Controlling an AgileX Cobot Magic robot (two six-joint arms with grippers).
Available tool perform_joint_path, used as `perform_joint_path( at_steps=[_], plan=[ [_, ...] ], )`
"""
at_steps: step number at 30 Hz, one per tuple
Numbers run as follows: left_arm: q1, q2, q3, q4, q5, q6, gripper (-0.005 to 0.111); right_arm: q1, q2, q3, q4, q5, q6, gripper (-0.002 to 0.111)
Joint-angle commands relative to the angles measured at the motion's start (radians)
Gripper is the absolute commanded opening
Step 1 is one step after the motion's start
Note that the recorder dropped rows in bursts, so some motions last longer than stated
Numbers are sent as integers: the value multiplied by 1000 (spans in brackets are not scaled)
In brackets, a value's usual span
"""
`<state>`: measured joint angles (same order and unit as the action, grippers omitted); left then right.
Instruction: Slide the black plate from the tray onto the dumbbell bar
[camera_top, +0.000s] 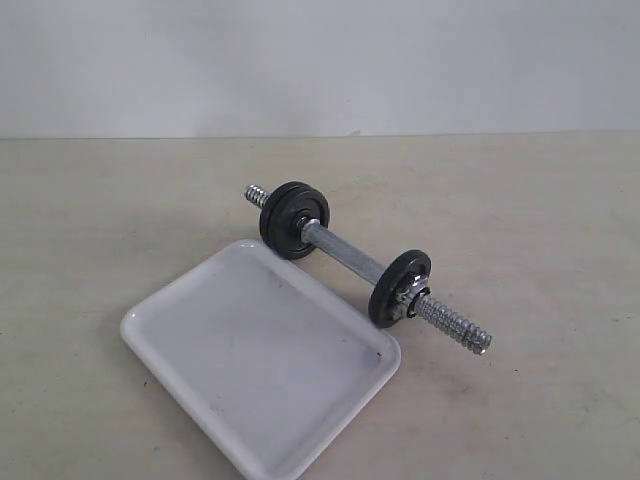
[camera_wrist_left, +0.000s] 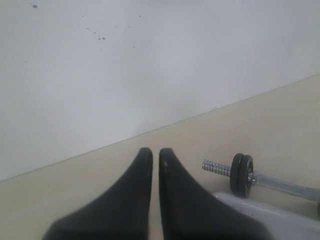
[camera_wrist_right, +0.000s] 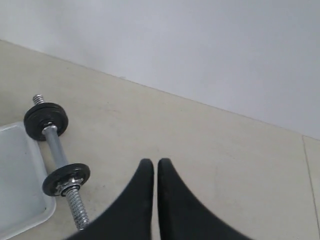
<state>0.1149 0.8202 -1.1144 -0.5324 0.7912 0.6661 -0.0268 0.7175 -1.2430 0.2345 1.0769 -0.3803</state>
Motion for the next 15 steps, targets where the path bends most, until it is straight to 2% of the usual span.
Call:
perform_joint_path(
  at_steps=[1,15],
  plan=[
    [4,-104,121,-8,-27,-15,4,-2,-138,95,-87,-85,90,0],
    [4,-482,448,-29,-103,-89,4,-2,-487,359,-82,-145,102,0]
  ],
)
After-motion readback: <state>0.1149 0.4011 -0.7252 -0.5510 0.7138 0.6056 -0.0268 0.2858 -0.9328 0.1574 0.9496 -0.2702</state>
